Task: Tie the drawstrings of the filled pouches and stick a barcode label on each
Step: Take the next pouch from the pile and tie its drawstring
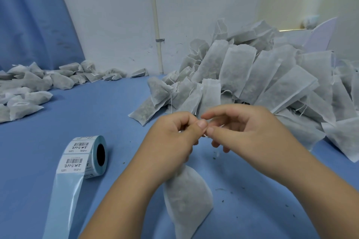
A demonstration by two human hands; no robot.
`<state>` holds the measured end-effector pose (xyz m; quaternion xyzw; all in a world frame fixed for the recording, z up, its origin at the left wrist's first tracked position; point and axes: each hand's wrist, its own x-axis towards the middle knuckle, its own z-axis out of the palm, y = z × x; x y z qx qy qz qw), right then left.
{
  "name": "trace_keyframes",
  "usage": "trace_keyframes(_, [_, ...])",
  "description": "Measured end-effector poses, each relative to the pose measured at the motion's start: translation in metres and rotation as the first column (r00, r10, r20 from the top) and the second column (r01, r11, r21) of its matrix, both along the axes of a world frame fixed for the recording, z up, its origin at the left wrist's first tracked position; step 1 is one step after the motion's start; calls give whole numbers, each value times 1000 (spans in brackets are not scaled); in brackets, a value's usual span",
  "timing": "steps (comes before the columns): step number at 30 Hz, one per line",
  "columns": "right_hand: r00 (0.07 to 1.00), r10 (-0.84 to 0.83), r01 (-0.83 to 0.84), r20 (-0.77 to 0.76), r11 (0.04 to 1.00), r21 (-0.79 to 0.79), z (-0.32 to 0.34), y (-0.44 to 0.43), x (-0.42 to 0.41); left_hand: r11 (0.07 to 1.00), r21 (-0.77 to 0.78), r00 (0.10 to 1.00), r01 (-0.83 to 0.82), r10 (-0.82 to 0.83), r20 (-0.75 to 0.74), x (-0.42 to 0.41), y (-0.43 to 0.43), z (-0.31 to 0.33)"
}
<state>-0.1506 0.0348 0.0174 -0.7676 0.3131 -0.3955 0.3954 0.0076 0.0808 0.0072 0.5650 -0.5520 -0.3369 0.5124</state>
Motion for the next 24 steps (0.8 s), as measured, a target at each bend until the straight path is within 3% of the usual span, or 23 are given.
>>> trace_keyframes(6, [996,-67,61,-65,994,-89,-1,2,0,999,-40,992,-30,34,120,0,-2,-3])
trace_keyframes(10, [975,-210,196,-76,967,-163,2,1,-2,999,-43,996,-30,33,83,0,-2,-3])
trace_keyframes(18, [991,-109,96,78,983,158,6,4,-1,999,-53,984,12,-21,-178,-2,0,1])
trace_keyframes(24, [984,-83,41,159,968,248,5,8,5,998,-49,981,38,-47,-190,-3,1,2])
